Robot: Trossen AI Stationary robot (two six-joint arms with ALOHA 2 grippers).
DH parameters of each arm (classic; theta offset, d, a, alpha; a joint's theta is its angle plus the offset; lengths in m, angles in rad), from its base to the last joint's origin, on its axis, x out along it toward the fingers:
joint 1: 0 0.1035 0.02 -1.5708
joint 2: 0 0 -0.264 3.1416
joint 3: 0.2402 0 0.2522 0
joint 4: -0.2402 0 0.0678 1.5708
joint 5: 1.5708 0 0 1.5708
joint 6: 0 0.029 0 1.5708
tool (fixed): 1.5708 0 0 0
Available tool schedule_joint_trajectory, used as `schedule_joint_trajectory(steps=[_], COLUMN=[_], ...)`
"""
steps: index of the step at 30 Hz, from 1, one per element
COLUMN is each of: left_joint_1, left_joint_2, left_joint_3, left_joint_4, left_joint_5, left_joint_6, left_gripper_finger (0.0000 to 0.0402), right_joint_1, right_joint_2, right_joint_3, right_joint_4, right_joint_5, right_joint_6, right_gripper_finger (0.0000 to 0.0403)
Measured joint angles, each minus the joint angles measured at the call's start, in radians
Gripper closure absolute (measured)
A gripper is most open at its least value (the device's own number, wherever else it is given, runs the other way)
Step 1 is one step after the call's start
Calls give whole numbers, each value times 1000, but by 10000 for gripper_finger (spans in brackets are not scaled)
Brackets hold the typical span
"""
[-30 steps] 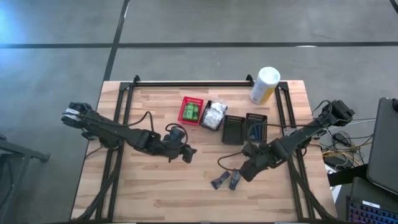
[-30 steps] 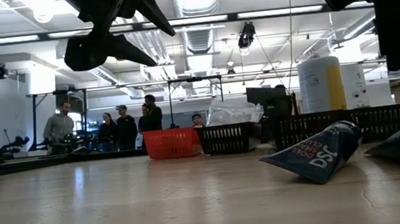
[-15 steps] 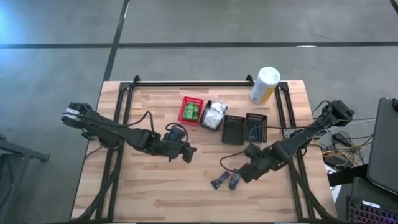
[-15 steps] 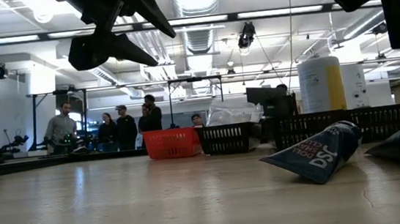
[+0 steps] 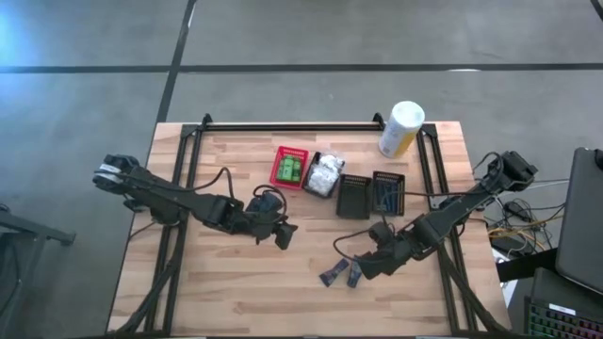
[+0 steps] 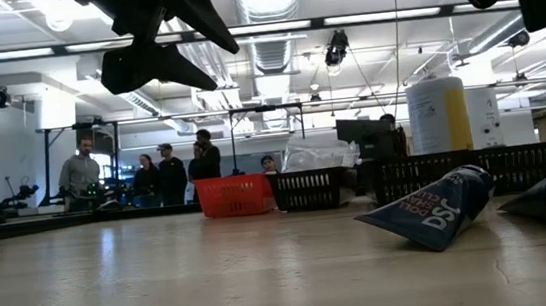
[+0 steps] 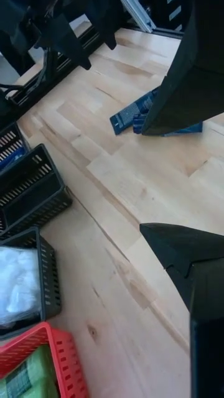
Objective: Pick & Place Travel size toiletries
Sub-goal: Put the shave cream into the middle black bin
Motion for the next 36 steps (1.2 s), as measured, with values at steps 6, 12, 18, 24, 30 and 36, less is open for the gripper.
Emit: schedule_joint_trajectory(steps=[6,12,18,24,30,36], left_joint_1=[0,0,0,0,0,0], left_joint_2=[0,0,0,0,0,0], left_joint_3=[0,0,0,0,0,0], left_joint_4=[0,-1,-1,-3,-3,-5], left_joint_5=[0,0,0,0,0,0], left_joint_6=[3,3,2,1,7,10], left_gripper_finger=[156,156,156,156,156,156], right_joint_1=[0,4,61,114,151,182], right_joint_2=[0,0,0,1,39,137], right_joint_3=[0,0,-5,-3,-3,6], right_joint_4=[2,10,10,42,50,136], right_joint_5=[1,-8,-51,-51,-46,-47], right_joint_6=[5,30,140,292,353,408], right_gripper_finger=[123,107,94,81,68,60])
